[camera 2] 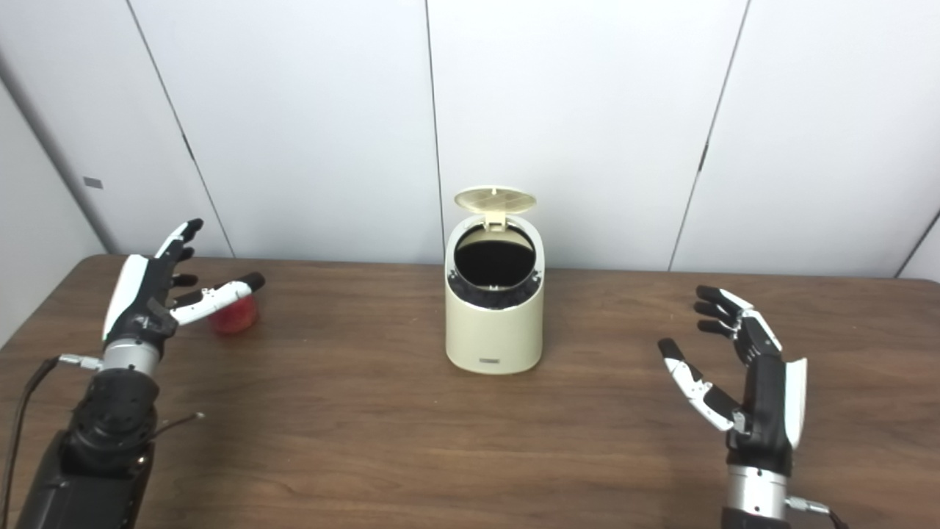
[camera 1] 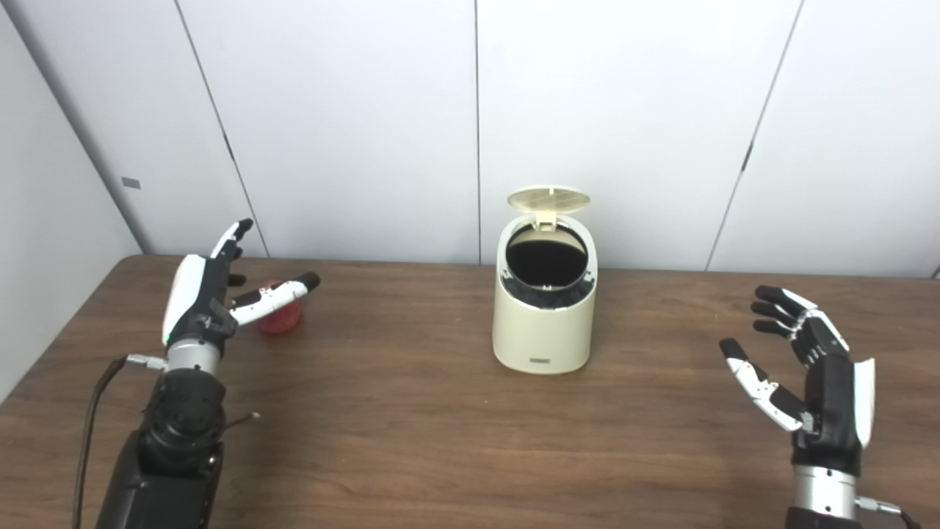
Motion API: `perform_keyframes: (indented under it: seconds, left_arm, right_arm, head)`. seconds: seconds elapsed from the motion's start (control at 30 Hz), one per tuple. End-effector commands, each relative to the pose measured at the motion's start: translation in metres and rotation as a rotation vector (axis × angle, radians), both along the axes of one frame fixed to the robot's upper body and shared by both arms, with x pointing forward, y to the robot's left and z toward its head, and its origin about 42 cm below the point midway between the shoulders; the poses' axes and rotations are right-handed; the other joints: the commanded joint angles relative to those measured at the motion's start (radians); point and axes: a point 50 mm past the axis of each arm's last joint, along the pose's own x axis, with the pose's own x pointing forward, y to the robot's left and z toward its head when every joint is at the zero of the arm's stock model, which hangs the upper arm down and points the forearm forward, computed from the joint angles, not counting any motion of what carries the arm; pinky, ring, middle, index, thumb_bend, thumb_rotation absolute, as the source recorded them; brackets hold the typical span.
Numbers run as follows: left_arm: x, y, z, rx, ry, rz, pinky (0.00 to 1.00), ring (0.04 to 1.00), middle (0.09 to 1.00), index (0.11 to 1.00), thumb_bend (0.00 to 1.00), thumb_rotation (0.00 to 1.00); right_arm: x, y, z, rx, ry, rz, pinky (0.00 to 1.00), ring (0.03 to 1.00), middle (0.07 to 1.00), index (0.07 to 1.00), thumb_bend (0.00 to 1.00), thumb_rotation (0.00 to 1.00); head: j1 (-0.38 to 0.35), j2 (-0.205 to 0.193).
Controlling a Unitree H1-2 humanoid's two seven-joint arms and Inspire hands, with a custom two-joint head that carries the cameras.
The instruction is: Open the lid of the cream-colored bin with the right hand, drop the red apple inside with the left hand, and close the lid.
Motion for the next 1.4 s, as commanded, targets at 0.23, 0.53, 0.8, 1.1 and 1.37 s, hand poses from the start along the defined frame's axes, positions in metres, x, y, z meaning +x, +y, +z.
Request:
perform_keyframes:
  seconds: [0.23,0.53,0.8,1.1,1.37]
  left_arm:
    - [0.014,0.009,0.012,0.059,0.001,0.053,0.73,0.913,0.952,0.950,1.00,0.44]
    - [0.023,0.015,0.005,0.155,0.020,0.142,0.74,0.914,0.948,0.944,1.00,0.41]
    - [0.033,0.019,0.000,0.216,0.059,0.179,0.75,0.903,0.934,0.935,1.00,0.41]
    - [0.044,0.018,-0.004,0.209,0.098,0.166,0.77,0.906,0.939,0.937,1.00,0.38]
    - [0.052,0.013,-0.003,0.155,0.154,0.127,0.74,0.900,0.938,0.937,1.00,0.34]
  right_arm:
    - [-0.020,-0.024,-0.037,-0.067,0.117,-0.034,0.63,0.707,0.721,0.694,0.27,0.07]
    - [-0.025,-0.023,-0.021,-0.045,0.073,-0.005,0.56,0.667,0.688,0.657,0.26,0.34]
    - [-0.025,-0.024,-0.016,-0.055,0.065,0.009,0.51,0.649,0.670,0.630,0.38,0.59]
    - [-0.025,-0.026,-0.014,-0.098,0.083,-0.063,0.43,0.577,0.617,0.594,0.52,0.72]
    - [-0.025,-0.026,-0.015,-0.087,0.083,-0.063,0.43,0.576,0.618,0.591,0.56,0.72]
  head:
    - [0.092,-0.015]
    - [0.168,-0.035]
    - [0.202,-0.050]
    - [0.216,-0.053]
    - [0.208,-0.050]
